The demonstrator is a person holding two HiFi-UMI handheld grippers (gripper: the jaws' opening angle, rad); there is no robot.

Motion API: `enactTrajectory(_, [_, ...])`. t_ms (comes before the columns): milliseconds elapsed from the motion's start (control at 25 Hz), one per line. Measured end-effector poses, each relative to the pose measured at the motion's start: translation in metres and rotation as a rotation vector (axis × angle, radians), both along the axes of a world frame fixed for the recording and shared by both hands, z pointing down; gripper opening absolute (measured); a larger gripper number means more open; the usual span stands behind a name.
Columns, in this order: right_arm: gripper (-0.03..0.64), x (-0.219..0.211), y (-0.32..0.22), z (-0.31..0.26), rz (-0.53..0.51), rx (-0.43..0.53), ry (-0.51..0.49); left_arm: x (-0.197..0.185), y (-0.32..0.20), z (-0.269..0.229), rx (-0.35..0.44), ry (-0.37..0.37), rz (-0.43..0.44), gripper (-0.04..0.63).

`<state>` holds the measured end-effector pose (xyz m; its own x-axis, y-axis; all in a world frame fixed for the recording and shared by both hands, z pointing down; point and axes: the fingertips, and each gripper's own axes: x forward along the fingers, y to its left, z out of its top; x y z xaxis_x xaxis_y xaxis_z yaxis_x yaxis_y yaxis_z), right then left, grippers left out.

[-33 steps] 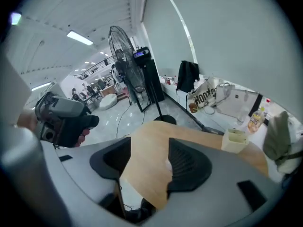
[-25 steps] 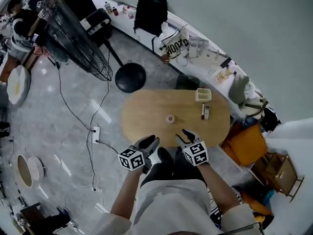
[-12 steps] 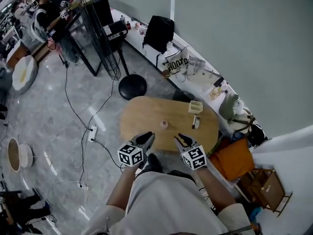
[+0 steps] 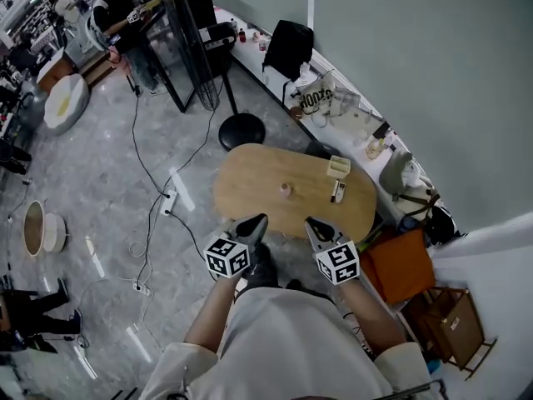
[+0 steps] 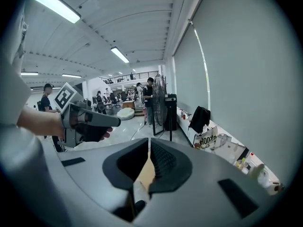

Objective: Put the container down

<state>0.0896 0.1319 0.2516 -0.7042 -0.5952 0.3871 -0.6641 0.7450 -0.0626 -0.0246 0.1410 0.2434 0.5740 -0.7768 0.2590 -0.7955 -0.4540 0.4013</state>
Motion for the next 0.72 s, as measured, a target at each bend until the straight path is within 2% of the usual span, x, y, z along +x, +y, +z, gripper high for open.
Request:
enactTrajectory(200, [0.011,0.014,0.044,-0.014,-0.01,0.027,-0.023,0.004,0.046,-0.015,0.035,-0.018,-0.041,0.028])
enactTrajectory(360, [0.011,0.015,0.066,-0.023,-0.006,0.042,-0.024,-0.01,0.072,-0.024,0.045,0.018,-0.079,0.023])
enactTrajectory(520, [0.011,0.007,0.075,-0.029,0.017,0.036,-0.037,-0.031,0.087,-0.03,0.048,0.022,-0.084,0.021])
enactTrajectory(640, [0.011,-0.003,0.08,-0.039,0.026,0.063,-0.033,-0.046,0.089,-0.033,0.047,0.066,-0.089,0.021])
enactTrajectory(720, [0.011,-0.009,0.081,-0.045,0.045,0.079,-0.03,-0.053,0.09,-0.036,0.051,0.056,-0.077,0.021])
